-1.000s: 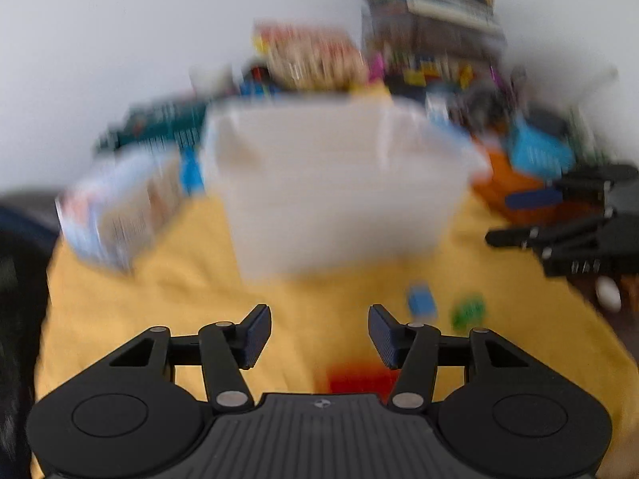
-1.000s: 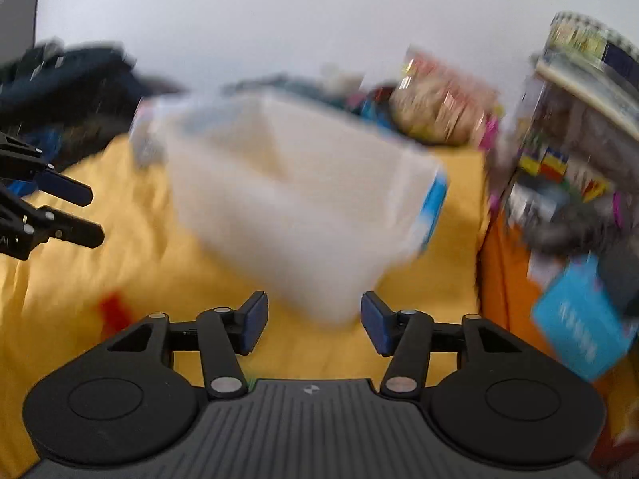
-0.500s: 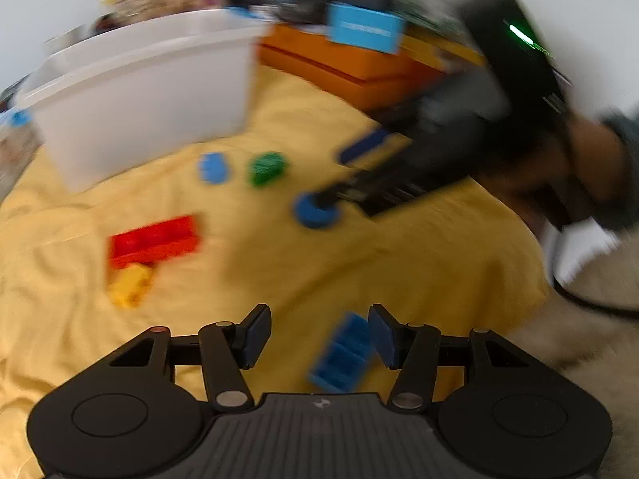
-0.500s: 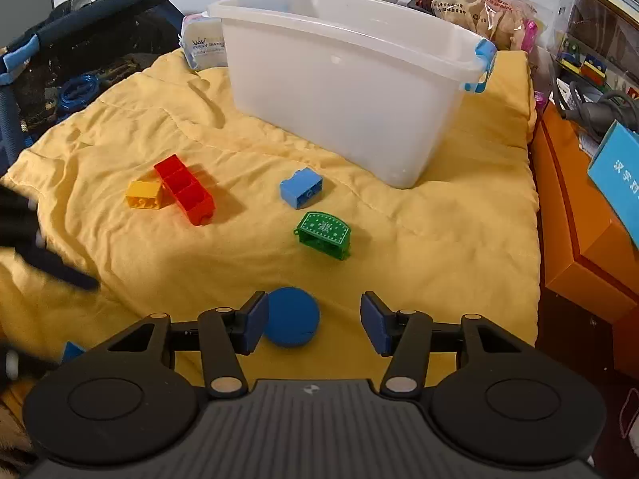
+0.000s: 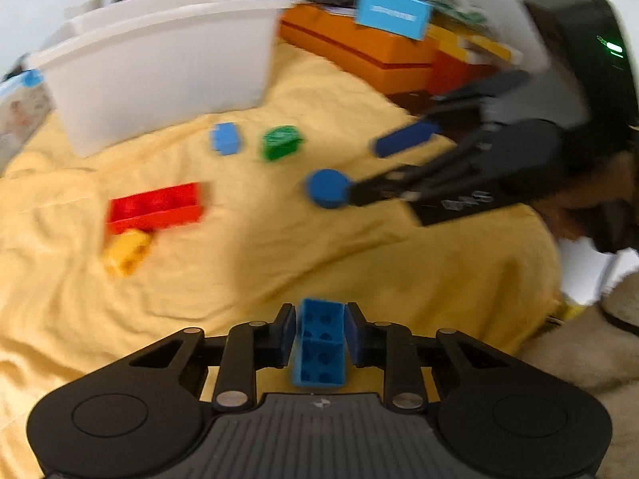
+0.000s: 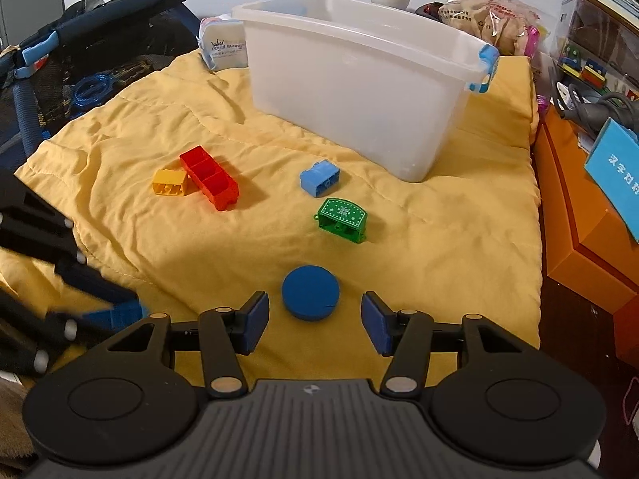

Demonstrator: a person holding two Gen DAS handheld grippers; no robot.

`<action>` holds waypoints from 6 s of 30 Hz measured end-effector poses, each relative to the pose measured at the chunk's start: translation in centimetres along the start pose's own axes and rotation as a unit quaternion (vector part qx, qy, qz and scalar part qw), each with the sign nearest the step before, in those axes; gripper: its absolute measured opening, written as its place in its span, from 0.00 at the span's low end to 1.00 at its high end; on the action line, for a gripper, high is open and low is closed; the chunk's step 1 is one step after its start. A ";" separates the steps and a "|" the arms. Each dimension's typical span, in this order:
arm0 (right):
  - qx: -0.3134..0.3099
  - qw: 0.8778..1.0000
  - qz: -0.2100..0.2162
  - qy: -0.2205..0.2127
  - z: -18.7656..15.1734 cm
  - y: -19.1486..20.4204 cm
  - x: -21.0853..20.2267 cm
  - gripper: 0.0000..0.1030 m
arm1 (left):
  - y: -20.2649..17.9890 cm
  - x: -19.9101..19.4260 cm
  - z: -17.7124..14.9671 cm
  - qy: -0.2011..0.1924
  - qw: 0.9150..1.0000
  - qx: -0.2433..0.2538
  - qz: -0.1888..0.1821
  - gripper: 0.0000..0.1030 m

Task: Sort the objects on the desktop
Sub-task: 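Grasp the blue brick with left tool while right tool grasps long red brick, then lift the blue brick with left tool while right tool holds the red brick, then carry the blue and red bricks over the white bin and open both tools, then grasp the yellow brick with left tool while right tool grasps the green brick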

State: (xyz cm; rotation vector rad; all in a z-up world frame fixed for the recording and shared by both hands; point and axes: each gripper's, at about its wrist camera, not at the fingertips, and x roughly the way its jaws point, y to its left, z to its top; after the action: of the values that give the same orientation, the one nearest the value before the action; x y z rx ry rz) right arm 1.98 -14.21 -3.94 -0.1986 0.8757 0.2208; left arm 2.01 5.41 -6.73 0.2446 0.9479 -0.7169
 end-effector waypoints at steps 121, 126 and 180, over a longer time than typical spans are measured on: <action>-0.055 0.997 0.054 -0.010 3.0 3.4 1.6 0.49 | 5.5 -2.8 -4.6 -0.049 0.976 -0.186 0.098 0.47; -0.064 0.995 0.070 0.025 2.6 4.0 4.2 0.44 | 5.1 -1.9 -4.6 -0.031 0.981 -0.154 0.111 0.32; 0.052 0.998 0.038 -0.016 6.6 -5.3 4.7 0.36 | 10.1 1.0 5.4 -0.087 0.985 -0.115 0.093 0.61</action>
State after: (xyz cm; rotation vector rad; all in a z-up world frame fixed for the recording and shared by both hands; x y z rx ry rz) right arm 11.20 -17.00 -3.07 -0.0658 0.8621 0.2482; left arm 12.55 9.92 -5.57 0.0652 0.8197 -0.4442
